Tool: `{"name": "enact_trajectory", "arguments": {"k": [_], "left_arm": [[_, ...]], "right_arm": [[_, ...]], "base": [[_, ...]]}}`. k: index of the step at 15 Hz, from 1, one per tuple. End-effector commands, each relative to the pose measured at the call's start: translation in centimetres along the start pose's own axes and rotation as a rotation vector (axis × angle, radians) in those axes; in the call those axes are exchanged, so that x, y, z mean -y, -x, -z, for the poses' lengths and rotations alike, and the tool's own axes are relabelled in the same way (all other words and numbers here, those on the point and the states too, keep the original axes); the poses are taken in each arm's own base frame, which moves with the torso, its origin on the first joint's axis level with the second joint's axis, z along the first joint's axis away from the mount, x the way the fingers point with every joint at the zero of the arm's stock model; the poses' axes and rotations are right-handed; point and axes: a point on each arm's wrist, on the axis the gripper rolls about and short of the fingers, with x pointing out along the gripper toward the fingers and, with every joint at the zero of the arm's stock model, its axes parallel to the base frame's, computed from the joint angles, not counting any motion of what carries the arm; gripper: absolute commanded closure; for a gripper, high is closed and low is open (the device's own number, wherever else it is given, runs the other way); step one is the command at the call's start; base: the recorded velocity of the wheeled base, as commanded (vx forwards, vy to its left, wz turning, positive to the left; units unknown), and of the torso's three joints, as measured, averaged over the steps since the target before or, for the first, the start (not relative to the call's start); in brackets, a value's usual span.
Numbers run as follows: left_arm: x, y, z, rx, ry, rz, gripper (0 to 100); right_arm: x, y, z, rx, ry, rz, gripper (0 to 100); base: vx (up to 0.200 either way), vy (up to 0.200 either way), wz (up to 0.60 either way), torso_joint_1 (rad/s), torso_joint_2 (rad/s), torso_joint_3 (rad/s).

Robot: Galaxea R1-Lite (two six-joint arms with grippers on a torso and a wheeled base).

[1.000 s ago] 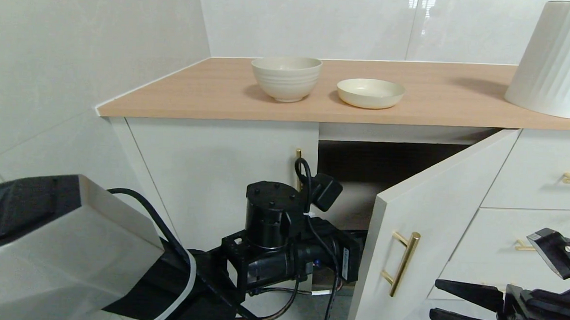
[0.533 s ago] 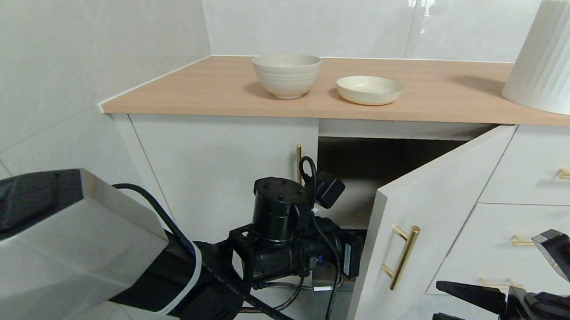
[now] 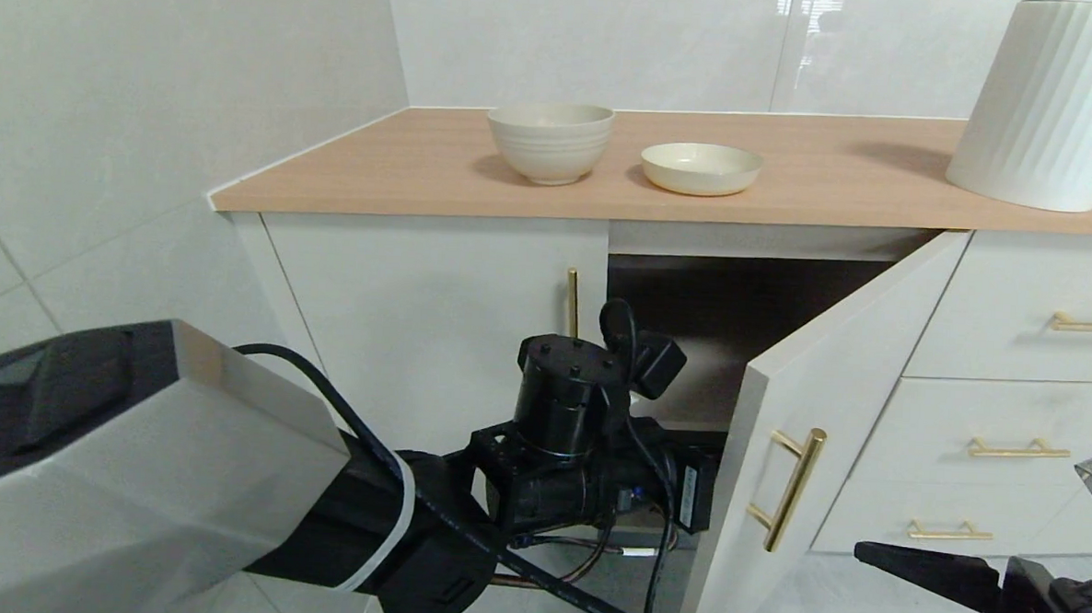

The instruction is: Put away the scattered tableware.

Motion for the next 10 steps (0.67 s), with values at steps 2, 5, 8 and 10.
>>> {"name": "enact_trajectory", "arguments": {"k": [2,5,8,10], "left_arm": [[0.2,-0.6,0.2,-0.002,-0.002,0.001,100],[2.9,-1.5,0.3,-0.039,-0.017,0.033,100],[8.6,-2.4,1.6,-0.09,-0.055,0.139,100],[12.3,-2.6,2.4,-0.1,-0.081,0.207,100]], "right_arm": [[-1.2,0.3,0.3,-0.003,0.025,-0.067,0],[-2.6,0.6,0.6,-0.016,0.053,-0.159,0],[-4.1,1.4,1.1,-0.053,0.064,-0.26,0],[-4.4,1.6,1.1,-0.056,0.073,-0.283,0]], "base": [[0.0,0.0,0.0,0.0,0.0,0.0],[0.0,0.0,0.0,0.0,0.0,0.0],[0.0,0.0,0.0,0.0,0.0,0.0],[0.0,0.0,0.0,0.0,0.0,0.0]]}}
